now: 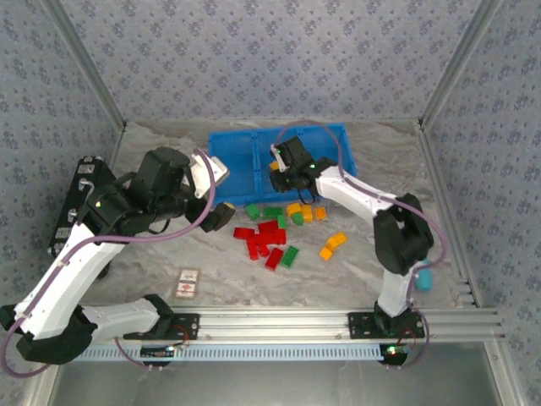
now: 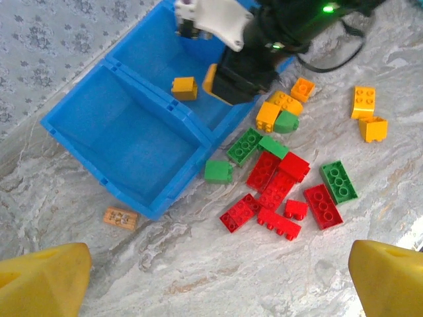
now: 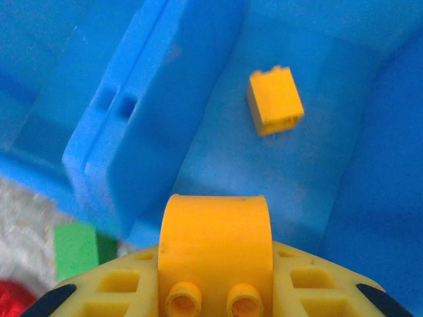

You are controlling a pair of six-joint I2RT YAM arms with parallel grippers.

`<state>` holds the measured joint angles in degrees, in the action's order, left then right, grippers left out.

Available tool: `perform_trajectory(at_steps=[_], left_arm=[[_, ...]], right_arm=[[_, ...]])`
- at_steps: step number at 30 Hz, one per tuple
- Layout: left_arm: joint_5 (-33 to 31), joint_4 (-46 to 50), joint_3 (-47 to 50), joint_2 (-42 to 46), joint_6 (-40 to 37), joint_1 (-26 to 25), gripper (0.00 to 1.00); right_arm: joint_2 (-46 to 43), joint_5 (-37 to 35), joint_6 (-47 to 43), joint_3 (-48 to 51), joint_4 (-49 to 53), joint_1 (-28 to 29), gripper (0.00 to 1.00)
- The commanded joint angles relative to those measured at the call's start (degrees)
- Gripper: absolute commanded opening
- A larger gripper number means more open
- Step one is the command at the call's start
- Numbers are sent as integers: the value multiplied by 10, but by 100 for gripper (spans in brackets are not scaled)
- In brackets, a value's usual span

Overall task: Sort the legos into containers by color
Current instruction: Place the lego in the container, then pick up the lego from the center of the table.

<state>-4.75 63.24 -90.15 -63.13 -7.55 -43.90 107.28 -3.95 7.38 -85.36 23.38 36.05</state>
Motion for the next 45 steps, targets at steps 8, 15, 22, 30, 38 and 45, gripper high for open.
perform_trajectory(at_steps=[8, 15, 22, 30, 38, 45], left_arm=[[-13, 4, 6, 17, -2, -1, 100], [-11, -2, 1, 3, -10, -1, 100], [-23, -16, 7, 3, -11, 0, 100], [-8, -30, 3, -17, -10, 0, 100], [-12, -42, 14, -28, -20, 8, 100], [-3, -43, 25, -18, -17, 13, 100]], right_arm=[[98, 3, -6, -102, 0, -33, 45], [26, 35, -6, -41, -41, -36, 61], [-136, 10, -3, 89, 14, -30, 60], [-288, -44, 230, 291, 126, -49, 63], [-344, -42, 441, 386, 138, -44, 74], [-349, -97, 526, 443, 149, -37, 76]])
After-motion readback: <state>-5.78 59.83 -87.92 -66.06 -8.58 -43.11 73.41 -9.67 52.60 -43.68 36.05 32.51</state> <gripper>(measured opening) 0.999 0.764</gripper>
